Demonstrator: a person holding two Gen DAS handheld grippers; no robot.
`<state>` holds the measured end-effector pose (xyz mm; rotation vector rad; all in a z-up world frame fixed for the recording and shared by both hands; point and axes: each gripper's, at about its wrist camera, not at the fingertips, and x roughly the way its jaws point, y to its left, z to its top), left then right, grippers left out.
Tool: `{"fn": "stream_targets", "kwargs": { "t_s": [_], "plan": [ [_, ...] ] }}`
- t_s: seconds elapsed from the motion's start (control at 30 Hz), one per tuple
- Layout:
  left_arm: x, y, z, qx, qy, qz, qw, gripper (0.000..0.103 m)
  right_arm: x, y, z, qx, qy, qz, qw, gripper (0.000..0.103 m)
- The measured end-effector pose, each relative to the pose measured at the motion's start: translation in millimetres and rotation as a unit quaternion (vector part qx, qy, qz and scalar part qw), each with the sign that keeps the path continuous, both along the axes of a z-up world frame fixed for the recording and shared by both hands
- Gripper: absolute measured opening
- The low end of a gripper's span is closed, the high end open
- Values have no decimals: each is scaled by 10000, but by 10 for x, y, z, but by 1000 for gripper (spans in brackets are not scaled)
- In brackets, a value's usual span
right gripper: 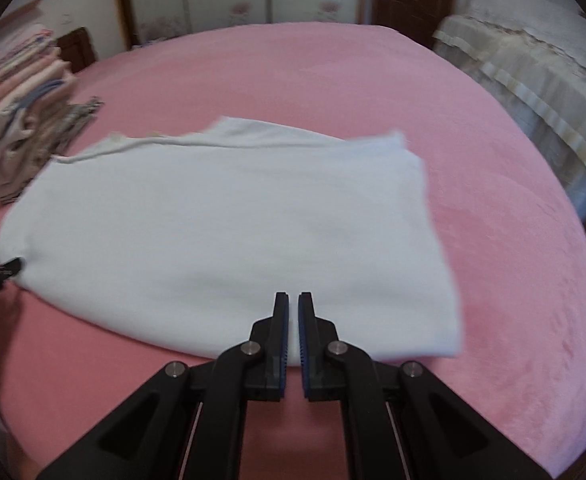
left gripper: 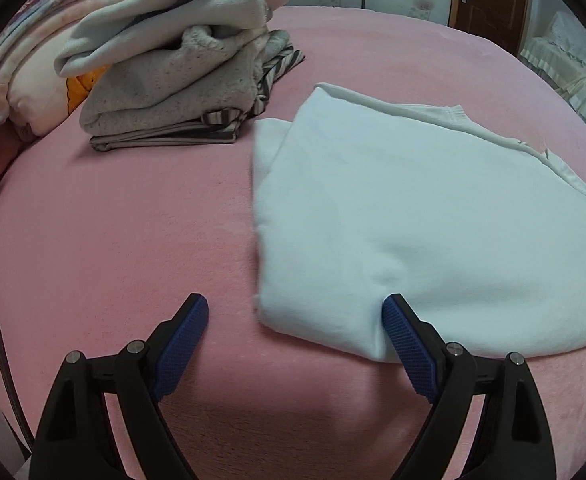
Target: Fold small clothes
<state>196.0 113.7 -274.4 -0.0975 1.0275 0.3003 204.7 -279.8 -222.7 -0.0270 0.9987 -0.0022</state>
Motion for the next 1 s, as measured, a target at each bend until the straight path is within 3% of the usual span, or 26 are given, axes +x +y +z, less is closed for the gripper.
{"fn": "stream_targets", "kwargs": {
  "t_s": [0.17, 0.37, 0.63, 0.8, 1.0],
  "plan": [
    [-4, 85, -45, -124, -11, 32, 9999, 90, -46, -340, -40, 166, 21, -335, 9993, 2],
    [26, 68, -62, -100, 46, 86, 9999, 90, -46, -253, -79, -33, 35, -347, 9994, 3],
    [-83, 8, 269, -208, -86, 137, 9997, 90, -132, -193, 173, 329, -176, -324, 9988, 3],
    [-302, -47, 525, -757, -289, 181, 9965, 90, -233, 25, 389, 447, -414, -7, 9981, 3],
    [-541, -95, 448, -1411, -255, 351, 9890, 90, -358, 327, 556, 589, -605, 423, 9955, 3]
  ]
}}
